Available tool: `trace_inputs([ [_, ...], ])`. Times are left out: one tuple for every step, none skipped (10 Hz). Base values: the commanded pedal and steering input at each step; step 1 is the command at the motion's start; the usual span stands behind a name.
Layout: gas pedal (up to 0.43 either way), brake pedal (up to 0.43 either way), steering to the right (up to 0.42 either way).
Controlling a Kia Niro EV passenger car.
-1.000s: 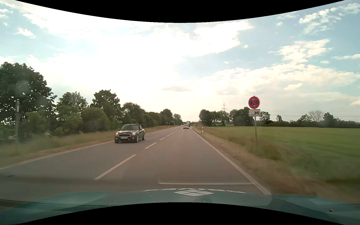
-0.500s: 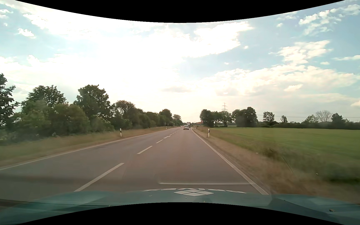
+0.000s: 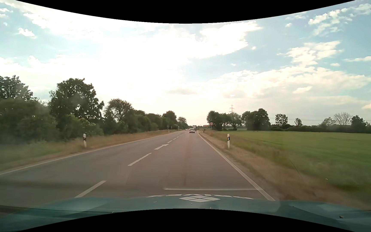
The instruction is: Follow the waypoints while adhering to traffic rules and regulations
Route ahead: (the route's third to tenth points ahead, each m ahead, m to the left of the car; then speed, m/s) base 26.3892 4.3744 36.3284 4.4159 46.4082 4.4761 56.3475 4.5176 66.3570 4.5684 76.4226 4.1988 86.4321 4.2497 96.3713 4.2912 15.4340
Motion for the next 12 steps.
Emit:
trace_inputs([
  [0.189,0.000,-0.001],
  [0.189,0.000,-0.001],
  [0.189,0.000,-0.001],
  [0.189,0.000,-0.001],
  [0.189,0.000,-0.001],
  [0.189,0.000,-0.001],
  [0.189,0.000,-0.001],
  [0.189,0.000,-0.002],
  [0.177,0.000,-0.001],
  [0.177,0.000,-0.001],
  [0.177,0.000,-0.001],
  [0.177,0.000,-0.001],
])
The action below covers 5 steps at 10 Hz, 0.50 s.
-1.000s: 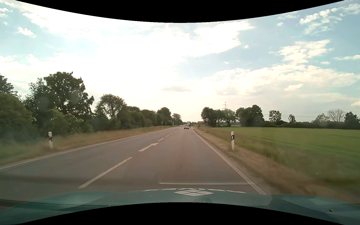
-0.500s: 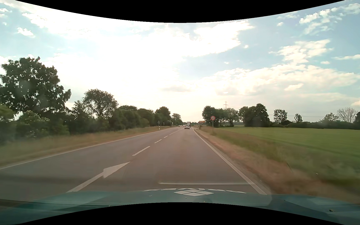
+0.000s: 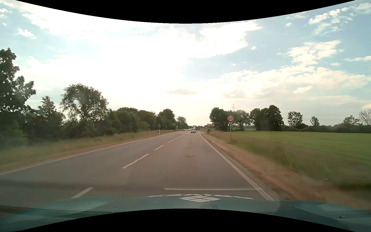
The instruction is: Follow the waypoints while adhering to traffic rules and regulations
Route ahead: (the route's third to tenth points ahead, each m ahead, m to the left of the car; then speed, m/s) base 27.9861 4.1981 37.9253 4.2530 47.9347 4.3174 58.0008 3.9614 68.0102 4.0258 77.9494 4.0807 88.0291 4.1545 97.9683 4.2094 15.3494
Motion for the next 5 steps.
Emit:
trace_inputs([
  [0.177,0.000,-0.002],
  [0.177,0.000,-0.001],
  [0.177,0.000,-0.001],
  [0.177,0.000,-0.001],
  [0.177,0.000,0.000],
])
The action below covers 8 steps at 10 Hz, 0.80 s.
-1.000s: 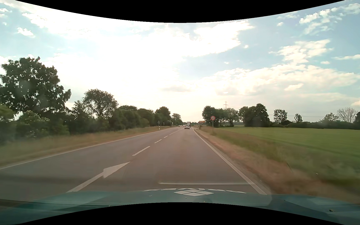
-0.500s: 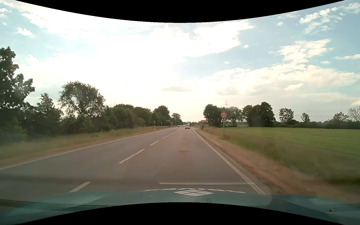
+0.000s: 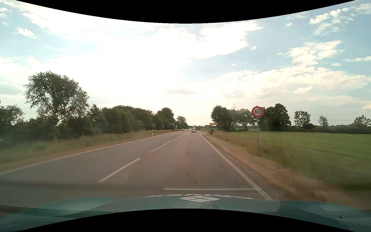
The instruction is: Follow the waypoints while adhering to traffic rules and regulations
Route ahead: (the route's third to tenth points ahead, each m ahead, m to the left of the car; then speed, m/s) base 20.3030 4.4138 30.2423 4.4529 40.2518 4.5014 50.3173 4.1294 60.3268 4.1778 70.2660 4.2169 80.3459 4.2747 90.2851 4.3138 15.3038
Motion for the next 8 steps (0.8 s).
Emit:
trace_inputs([
  [0.177,0.000,0.000],
  [0.177,0.000,0.000],
  [0.177,0.000,0.000],
  [0.177,0.000,0.001],
  [0.177,0.000,0.002],
  [0.177,0.000,0.002],
  [0.177,0.000,0.002],
  [0.177,0.000,0.002],
])
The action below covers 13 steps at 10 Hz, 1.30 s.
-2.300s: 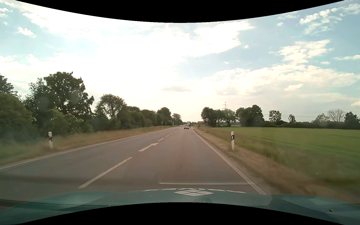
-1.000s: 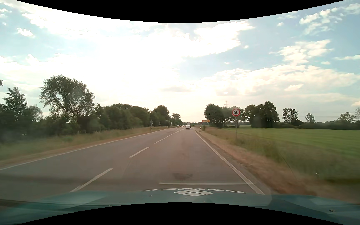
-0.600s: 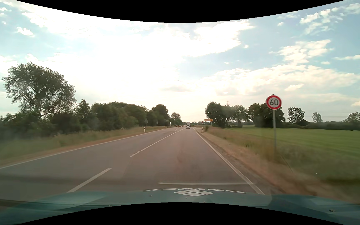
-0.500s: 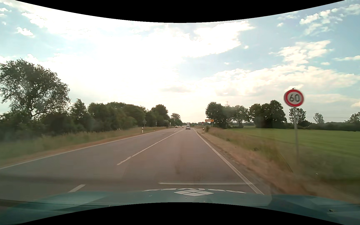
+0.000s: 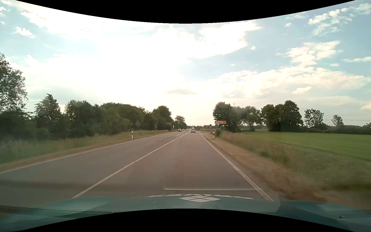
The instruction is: Follow the waypoints while adhering to traffic rules and regulations
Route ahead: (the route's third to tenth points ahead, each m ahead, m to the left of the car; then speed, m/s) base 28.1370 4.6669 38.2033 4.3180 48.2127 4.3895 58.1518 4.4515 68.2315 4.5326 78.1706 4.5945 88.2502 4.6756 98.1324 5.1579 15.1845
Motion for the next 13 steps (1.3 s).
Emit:
trace_inputs([
  [0.177,0.000,0.002],
  [0.177,0.000,0.002],
  [0.177,0.000,0.002],
  [0.177,0.000,0.002],
  [0.177,0.000,0.002],
  [0.177,0.000,0.002],
  [0.177,0.000,0.002],
  [0.177,0.000,0.002],
  [0.177,0.000,0.002],
  [0.177,0.000,0.002],
  [0.177,0.000,0.002],
  [0.177,0.000,0.002],
  [0.177,0.000,0.002],
])
